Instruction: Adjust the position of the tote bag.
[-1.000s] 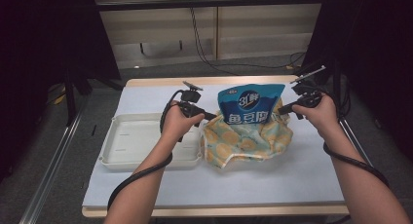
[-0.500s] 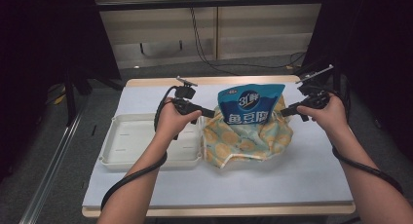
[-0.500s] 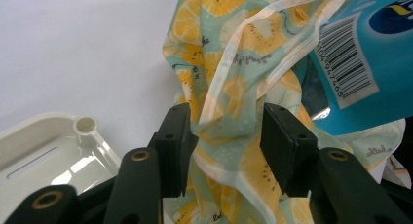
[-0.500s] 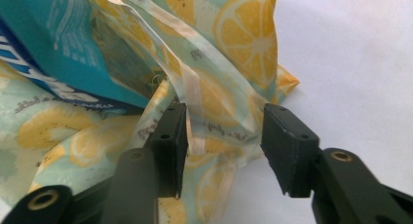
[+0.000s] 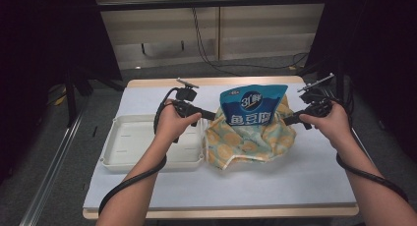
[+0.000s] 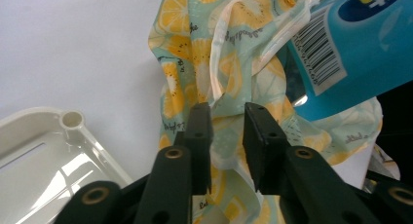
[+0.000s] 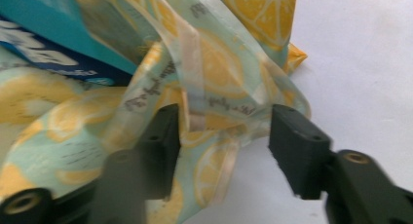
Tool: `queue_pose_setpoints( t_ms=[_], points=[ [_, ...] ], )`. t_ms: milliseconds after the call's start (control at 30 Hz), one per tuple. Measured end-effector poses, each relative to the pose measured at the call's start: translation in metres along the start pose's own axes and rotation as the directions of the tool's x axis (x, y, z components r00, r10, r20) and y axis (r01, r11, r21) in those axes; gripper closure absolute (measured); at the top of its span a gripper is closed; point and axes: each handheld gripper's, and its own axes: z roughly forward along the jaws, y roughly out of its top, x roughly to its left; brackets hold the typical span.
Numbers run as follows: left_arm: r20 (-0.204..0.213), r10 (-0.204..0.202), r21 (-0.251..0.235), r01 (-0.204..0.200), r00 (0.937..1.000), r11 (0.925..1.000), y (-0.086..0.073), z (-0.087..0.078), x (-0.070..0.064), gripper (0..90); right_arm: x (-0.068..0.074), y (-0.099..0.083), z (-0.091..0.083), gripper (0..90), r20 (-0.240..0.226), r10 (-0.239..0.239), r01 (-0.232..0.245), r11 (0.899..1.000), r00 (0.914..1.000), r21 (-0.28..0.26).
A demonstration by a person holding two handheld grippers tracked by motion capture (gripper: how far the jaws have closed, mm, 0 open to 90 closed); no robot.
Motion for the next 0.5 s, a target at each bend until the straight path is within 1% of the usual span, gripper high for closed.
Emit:
queue_pose_setpoints(
  t_ms=[33, 100, 133, 167, 200, 233, 267, 300, 333, 367, 400, 467, 500],
  points=[
    [-0.001, -0.001, 0.004, 0.001, 1.0000, 1.0000, 0.000, 0.000, 0.001, 76.6, 0.000, 0.001, 0.001, 62.5, 0.001, -0.003, 0.003, 1.000, 1.0000, 0.008],
    [0.009, -0.013, 0.002, 0.013, 0.9999, 0.9999, -0.001, 0.001, 0.001, 78.5, 0.000, 0.003, 0.002, 77.7, 0.010, 0.014, -0.014, 1.000, 0.9999, -0.008],
    [0.010, -0.015, 0.004, 0.015, 0.9998, 0.9999, -0.001, 0.001, 0.001, 79.2, 0.000, 0.005, 0.003, 83.2, 0.008, 0.023, -0.023, 1.000, 0.9997, -0.009],
    [0.007, -0.007, 0.008, 0.007, 1.0000, 0.9999, -0.002, 0.001, 0.002, 79.2, -0.001, 0.007, 0.003, 87.2, -0.002, 0.024, -0.024, 1.000, 0.9997, -0.013],
    [0.004, -0.012, 0.003, 0.012, 0.9999, 0.9999, -0.002, 0.000, 0.001, 79.0, -0.001, 0.010, 0.004, 90.0, -0.002, 0.032, -0.032, 0.999, 0.9995, -0.023],
    [0.006, -0.011, -0.005, 0.011, 0.9999, 0.9999, -0.003, 0.000, 0.001, 77.7, 0.000, 0.012, 0.004, 90.0, -0.006, 0.030, -0.030, 0.999, 0.9995, -0.024],
    [-0.001, -0.010, -0.010, 0.010, 0.9999, 0.9999, -0.003, -0.001, 0.000, 75.6, 0.001, 0.015, 0.004, 90.0, -0.001, 0.039, -0.039, 0.999, 0.9992, -0.017],
    [0.004, -0.004, -0.002, 0.004, 1.0000, 1.0000, -0.003, -0.003, 0.000, 75.0, 0.001, 0.017, 0.005, 90.0, 0.001, 0.032, -0.032, 0.999, 0.9995, -0.025],
    [0.001, 0.000, -0.004, 0.000, 1.0000, 1.0000, -0.003, -0.004, -0.001, 74.8, 0.002, 0.020, 0.005, 90.0, 0.004, 0.030, -0.030, 0.999, 0.9996, -0.017],
    [0.002, 0.008, -0.003, -0.008, 1.0000, 1.0000, -0.003, -0.007, -0.001, 74.1, 0.001, 0.021, 0.005, 90.0, 0.010, 0.017, -0.016, 1.000, 0.9998, -0.018],
    [-0.005, 0.006, -0.011, -0.006, 1.0000, 0.9999, -0.002, -0.009, -0.001, 72.9, 0.001, 0.024, 0.004, 90.0, 0.009, 0.024, -0.023, 0.999, 0.9997, -0.021],
    [-0.016, 0.012, -0.023, -0.013, 0.9998, 0.9996, -0.002, -0.013, -0.002, 67.0, 0.001, 0.027, 0.003, 90.0, 0.015, 0.031, -0.031, 0.999, 0.9994, -0.030],
    [-0.017, 0.017, -0.010, -0.017, 0.9997, 0.9998, -0.001, -0.015, -0.002, 65.7, 0.001, 0.028, 0.003, 90.0, 0.019, 0.039, -0.039, 0.999, 0.9990, -0.032]
  ],
)
